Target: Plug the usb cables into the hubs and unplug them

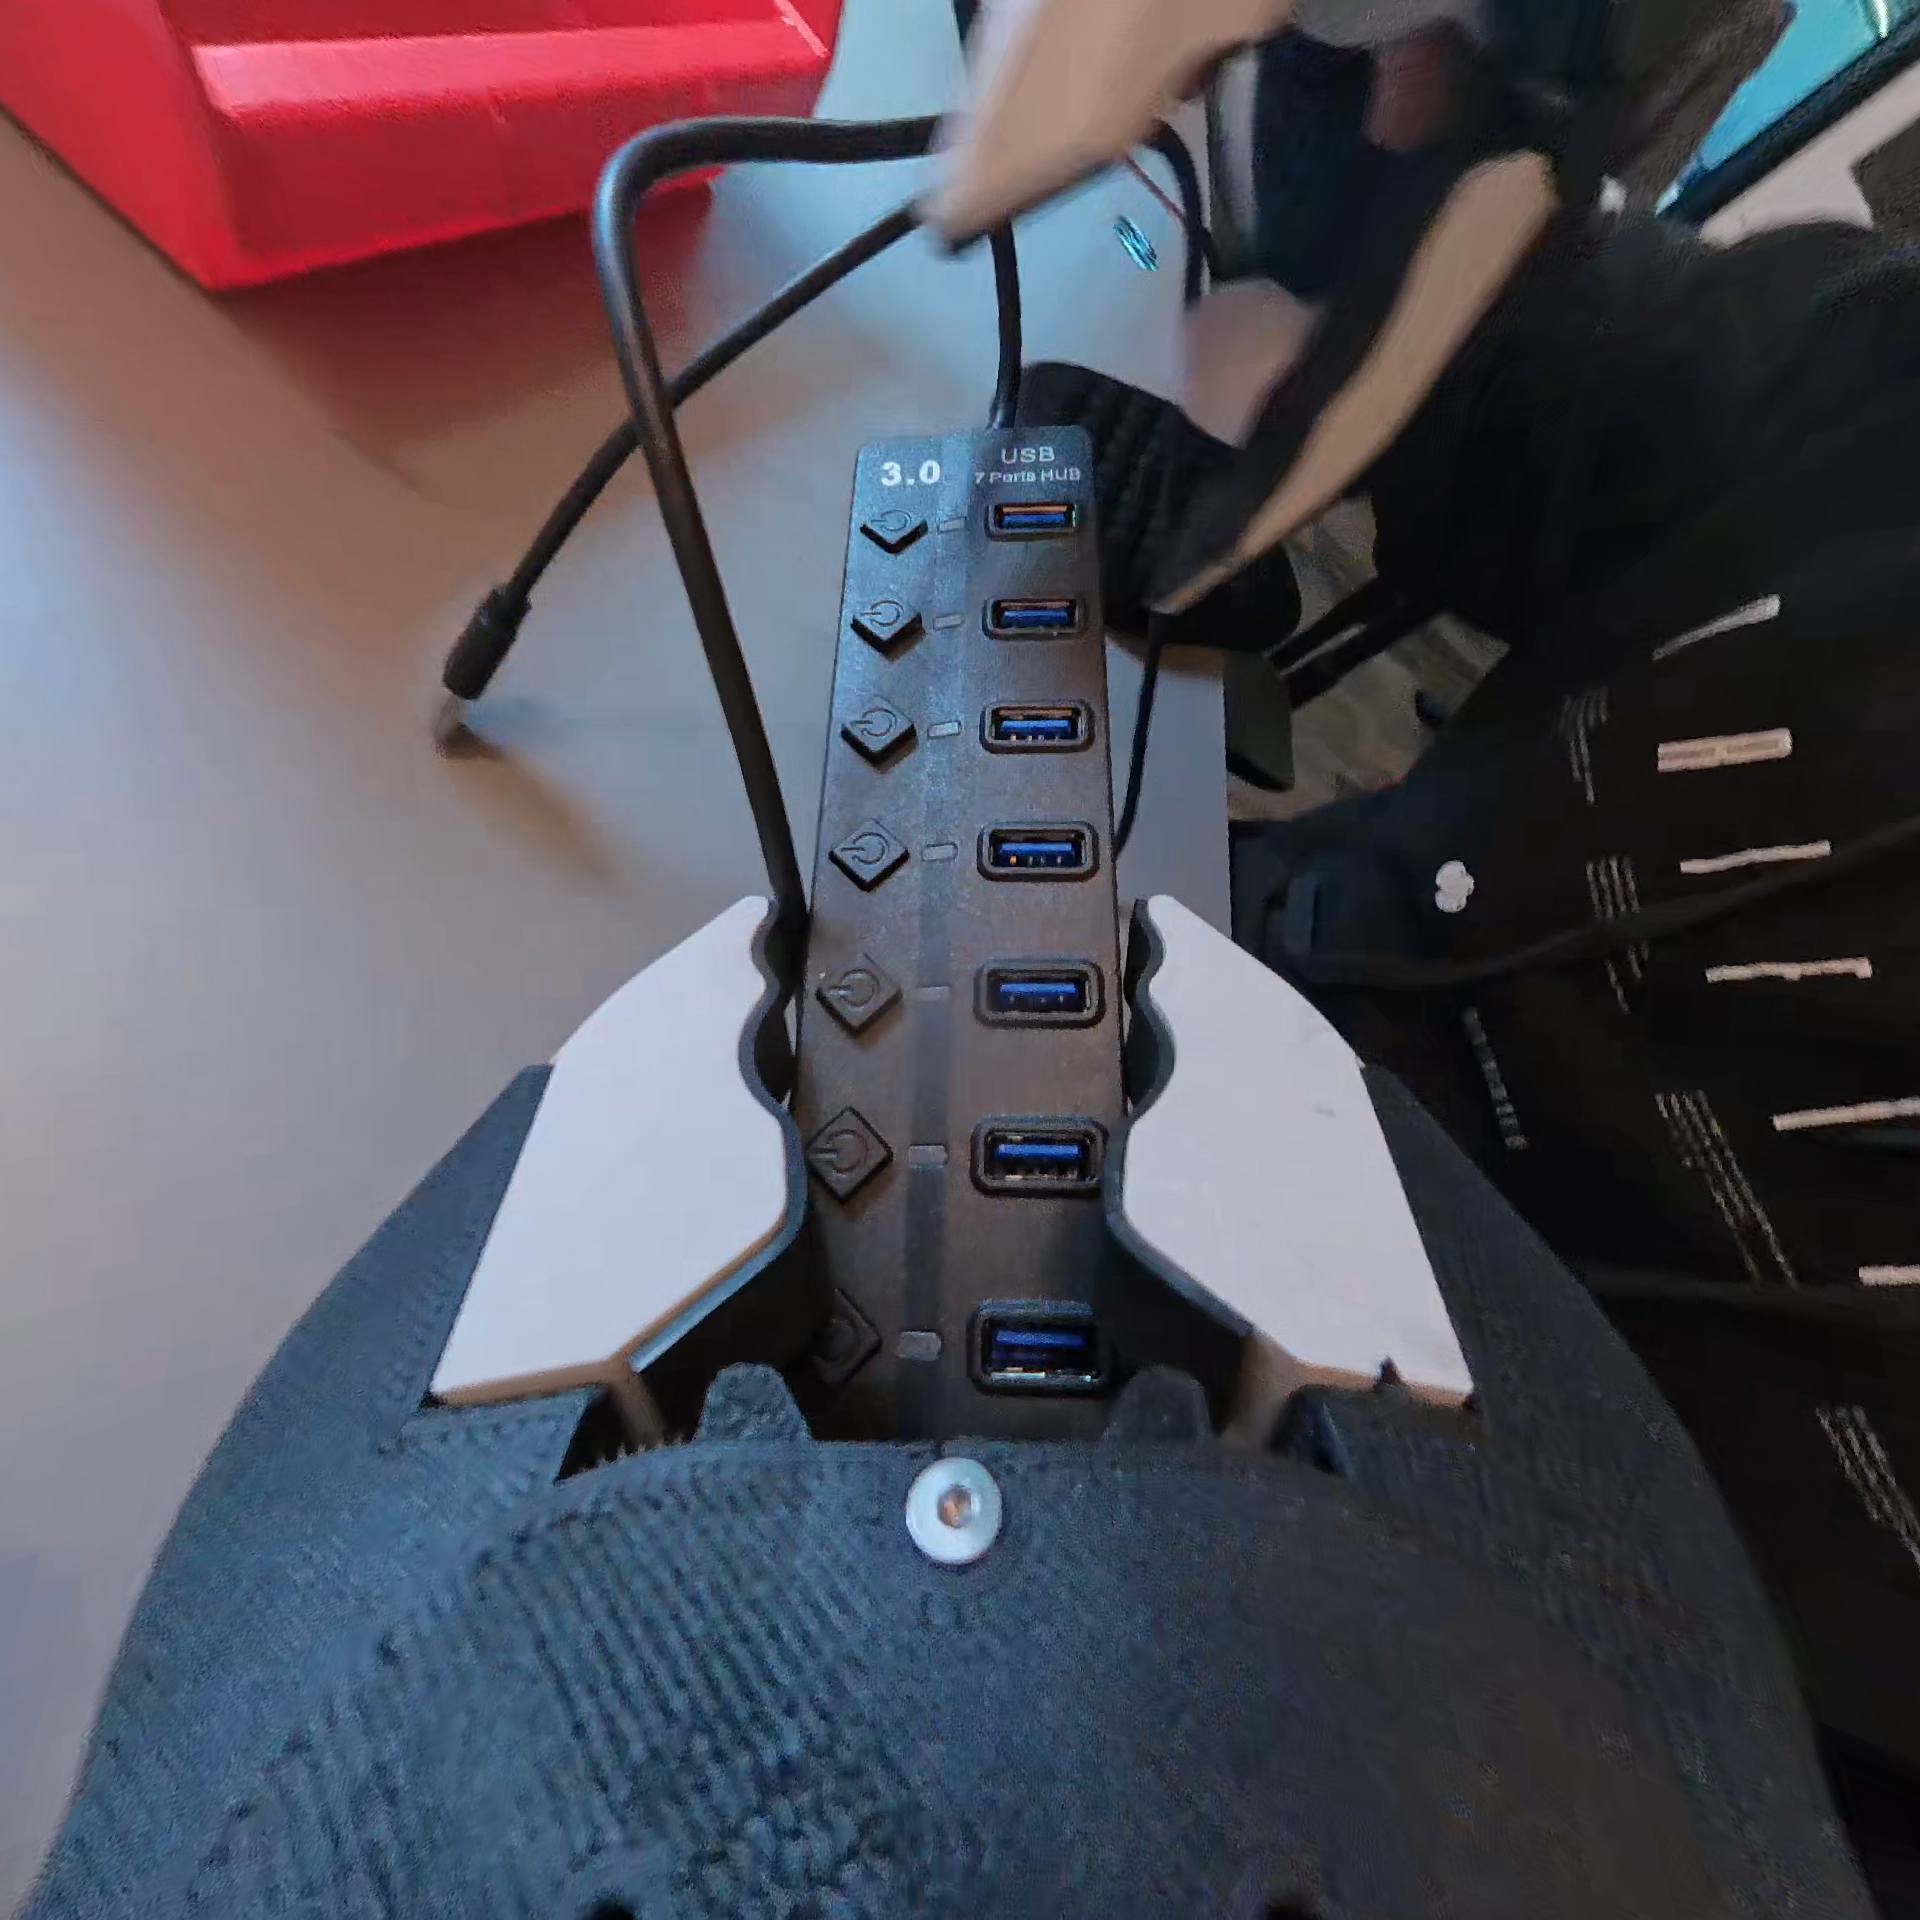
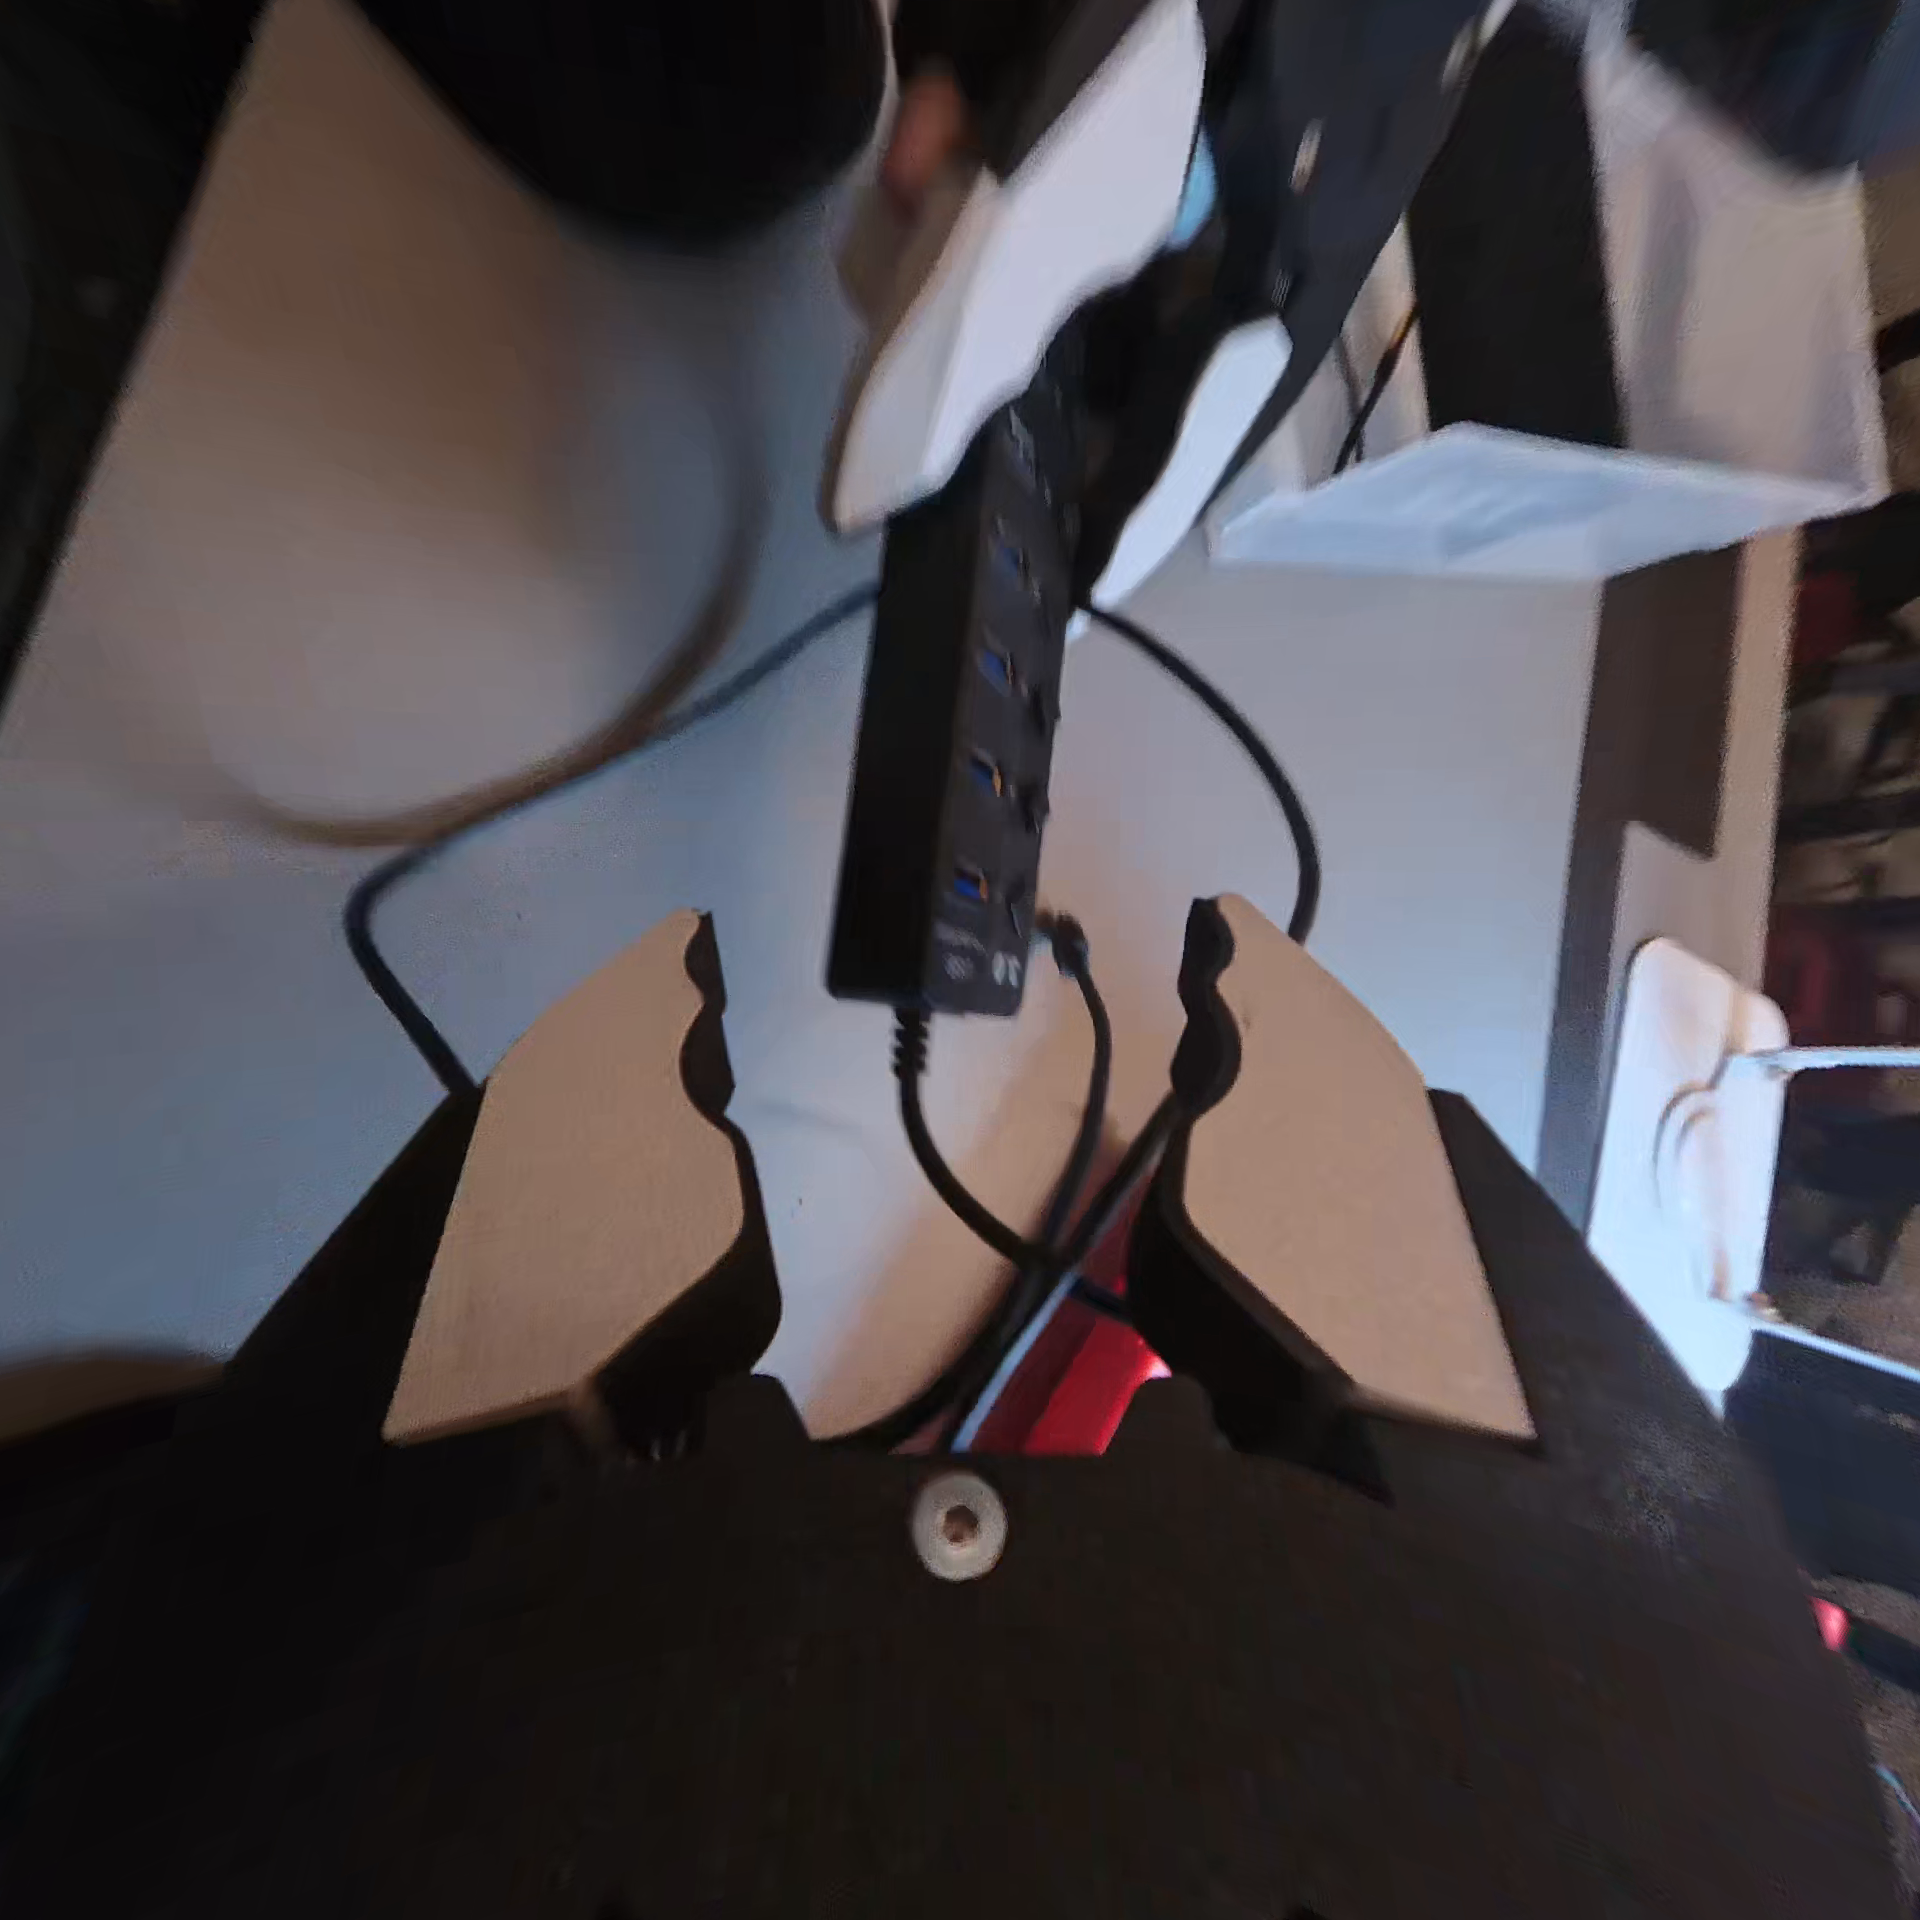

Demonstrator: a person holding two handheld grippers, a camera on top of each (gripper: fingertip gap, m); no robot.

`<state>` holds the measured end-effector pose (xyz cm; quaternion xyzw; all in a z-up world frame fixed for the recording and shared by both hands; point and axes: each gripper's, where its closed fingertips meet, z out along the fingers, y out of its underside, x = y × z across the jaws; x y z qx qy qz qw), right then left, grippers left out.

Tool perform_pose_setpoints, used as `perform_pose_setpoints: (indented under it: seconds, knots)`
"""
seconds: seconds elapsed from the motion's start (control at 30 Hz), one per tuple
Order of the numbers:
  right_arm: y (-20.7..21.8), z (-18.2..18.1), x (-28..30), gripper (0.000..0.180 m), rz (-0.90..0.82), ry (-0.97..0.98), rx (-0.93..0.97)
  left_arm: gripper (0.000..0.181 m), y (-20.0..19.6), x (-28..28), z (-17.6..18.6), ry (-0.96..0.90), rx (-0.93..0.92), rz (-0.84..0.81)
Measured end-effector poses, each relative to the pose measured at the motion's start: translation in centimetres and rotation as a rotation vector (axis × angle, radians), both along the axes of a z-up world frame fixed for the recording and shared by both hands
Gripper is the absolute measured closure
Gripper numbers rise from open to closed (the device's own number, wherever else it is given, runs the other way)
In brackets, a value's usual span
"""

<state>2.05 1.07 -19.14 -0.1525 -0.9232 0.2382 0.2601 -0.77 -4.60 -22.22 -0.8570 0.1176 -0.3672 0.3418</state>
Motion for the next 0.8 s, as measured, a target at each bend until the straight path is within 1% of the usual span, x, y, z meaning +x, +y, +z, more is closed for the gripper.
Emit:
perform_pose_setpoints:
  seconds: [0.07,0.13,0.23,0.3,0.37,0.47,0.5,0.57,0.6,0.63,0.67,0.7,0.73,0.77,0.8]
  knots:
    - [1.0,-1.5,-0.3,0.093,-0.003,-0.038,0.025,0.119,-0.7,0.3,0.3,0.02,0.025,-0.044]
    - [1.2,-2.4,-0.3,0.096,0.003,-0.06,-0.015,0.119,-1.0,0.4,1.1,0.006,0.057,-0.068]
    - [-0.3,-1.9,-0.2,0.102,0.01,-0.066,-0.252,0.119,-1.1,0.3,2.0,-0.017,0.134,-0.09]
    - [-0.8,-1.1,-0.3,0.103,-0.015,-0.053,-0.439,0.12,-0.7,0.0,2.8,-0.025,0.192,-0.078]
    - [-1.2,-0.3,-0.4,0.103,-0.04,-0.034,-0.624,0.123,-0.2,-0.4,4.1,-0.041,0.281,-0.049]
    - [-1.4,0.7,-0.5,0.105,-0.079,0.033,-0.829,0.126,0.3,-1.1,5.4,-0.054,0.382,-0.007]
    - [-1.3,0.7,-0.6,0.105,-0.092,0.057,-0.853,0.127,0.5,-1.3,5.7,-0.071,0.395,0.015]
    - [-0.7,0.2,-0.8,0.104,-0.131,0.078,-0.84,0.127,1.0,-1.9,6.4,-0.096,0.429,0.061]
    - [-0.4,0.2,-0.9,0.11,-0.153,0.074,-0.854,0.127,1.1,-2.1,6.3,-0.08,0.428,0.079]
    - [-0.1,0.1,-0.9,0.121,-0.168,0.062,-0.862,0.127,1.2,-2.3,5.9,-0.039,0.42,0.089]
    - [0.0,0.1,-0.7,0.136,-0.159,0.067,-0.851,0.137,1.3,-2.7,5.5,0.008,0.426,0.107]
    - [0.0,0.2,-0.6,0.15,-0.147,0.095,-0.825,0.165,1.6,-3.5,5.5,0.047,0.449,0.154]
    - [0.0,0.3,-0.5,0.156,-0.141,0.116,-0.787,0.165,1.6,-3.9,5.0,0.093,0.447,0.156]
    - [-0.1,0.0,-0.3,0.156,-0.13,0.121,-0.719,0.152,1.5,-3.9,4.5,0.134,0.427,0.146]
    - [-0.1,-0.3,-0.3,0.156,-0.12,0.142,-0.641,0.144,1.7,-4.4,4.1,0.202,0.407,0.175]
